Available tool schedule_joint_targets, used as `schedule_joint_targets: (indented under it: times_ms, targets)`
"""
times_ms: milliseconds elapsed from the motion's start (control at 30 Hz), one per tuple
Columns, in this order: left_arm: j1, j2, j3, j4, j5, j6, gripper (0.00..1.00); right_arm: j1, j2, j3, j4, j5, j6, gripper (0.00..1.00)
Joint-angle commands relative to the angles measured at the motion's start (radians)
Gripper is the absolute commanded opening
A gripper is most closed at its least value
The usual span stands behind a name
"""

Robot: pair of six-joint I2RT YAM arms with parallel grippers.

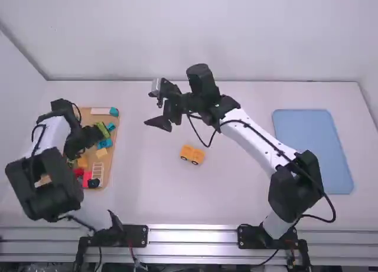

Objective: Assemble lego blocks to make yellow taxi

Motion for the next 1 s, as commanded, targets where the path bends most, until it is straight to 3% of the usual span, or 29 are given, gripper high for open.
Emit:
schedule_joint_targets:
  times_ms: [0,400,500,600,667,867,967]
  targets:
    - [-0.005,0.039,-0.001,0.006,0.045,0.069,0.99,-0.005,0.006,0.033,-0.003,-0.002,-0.002,0.98]
    - [-0.006,0.107,0.024,0.047,0.037,0.337,1.0,-0.032,0.006,0.033,-0.003,-0.003,0.016,0.98]
    - [-0.006,0.158,0.117,-0.007,0.04,0.393,0.99,-0.032,0.006,0.033,-0.003,-0.003,0.016,0.98]
    - [-0.006,0.218,0.222,-0.118,0.013,0.459,0.89,-0.033,0.006,0.032,0.012,0.002,0.039,0.98]
    - [-0.007,0.236,0.242,-0.145,0.011,0.505,0.89,-0.034,0.006,0.032,0.016,0.004,0.047,0.98]
    - [-0.017,0.256,0.193,-0.126,-0.008,0.866,0.98,-0.032,0.006,0.032,0.037,0.053,0.058,0.98]
    - [-0.018,0.256,0.15,-0.117,-0.015,1.03,0.92,-0.034,0.006,0.033,0.053,0.05,0.058,0.98]
